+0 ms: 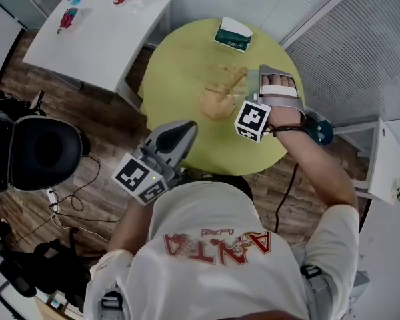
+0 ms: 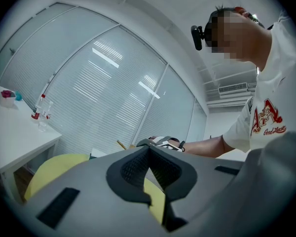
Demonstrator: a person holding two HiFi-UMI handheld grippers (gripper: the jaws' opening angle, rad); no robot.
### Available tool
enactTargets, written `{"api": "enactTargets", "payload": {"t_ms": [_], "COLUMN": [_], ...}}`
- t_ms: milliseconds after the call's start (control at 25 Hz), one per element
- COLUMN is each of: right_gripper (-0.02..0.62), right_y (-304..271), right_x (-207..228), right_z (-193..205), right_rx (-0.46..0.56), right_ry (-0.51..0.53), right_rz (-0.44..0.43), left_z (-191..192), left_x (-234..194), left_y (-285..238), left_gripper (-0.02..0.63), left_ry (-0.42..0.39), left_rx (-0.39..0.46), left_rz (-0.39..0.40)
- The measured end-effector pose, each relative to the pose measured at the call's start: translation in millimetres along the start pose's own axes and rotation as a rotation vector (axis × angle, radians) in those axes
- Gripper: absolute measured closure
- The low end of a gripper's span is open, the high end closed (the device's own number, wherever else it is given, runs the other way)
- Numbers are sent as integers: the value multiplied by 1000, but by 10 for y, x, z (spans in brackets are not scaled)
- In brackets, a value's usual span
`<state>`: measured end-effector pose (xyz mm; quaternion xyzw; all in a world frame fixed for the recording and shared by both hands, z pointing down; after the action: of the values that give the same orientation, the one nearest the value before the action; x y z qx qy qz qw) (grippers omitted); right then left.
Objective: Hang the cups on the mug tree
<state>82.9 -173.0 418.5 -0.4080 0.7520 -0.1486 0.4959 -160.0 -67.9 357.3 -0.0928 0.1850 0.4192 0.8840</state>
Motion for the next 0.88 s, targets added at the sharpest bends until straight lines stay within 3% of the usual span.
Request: {"api": "enactTargets", "payload": {"t_ms": [560,880], "right_gripper": [242,242], "right_y": [50,235], "right_x": [-41,-33], "right_z": [-10,148], "right_rx": [43,131], "right_ry": [-26,-169], "right_rz": [-23,-54], "left_z": [-2,-4], "left_x": [13,43], "left_y": [27,7], "left_gripper": [597,597], "left_ry": [-8,-9], "left_rx": [3,-3], "left_rz": [10,12]}}
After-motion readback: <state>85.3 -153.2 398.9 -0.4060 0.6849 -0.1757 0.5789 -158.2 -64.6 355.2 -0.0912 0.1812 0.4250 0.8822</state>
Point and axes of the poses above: the fingertips, and each gripper's own axes: y backward along the fingers, x to its right, z out of its underside, the point moved 7 cm from there along y, backward along the fingers, and after that the axes turned 9 degrees about -z, right-handed, at the moved point
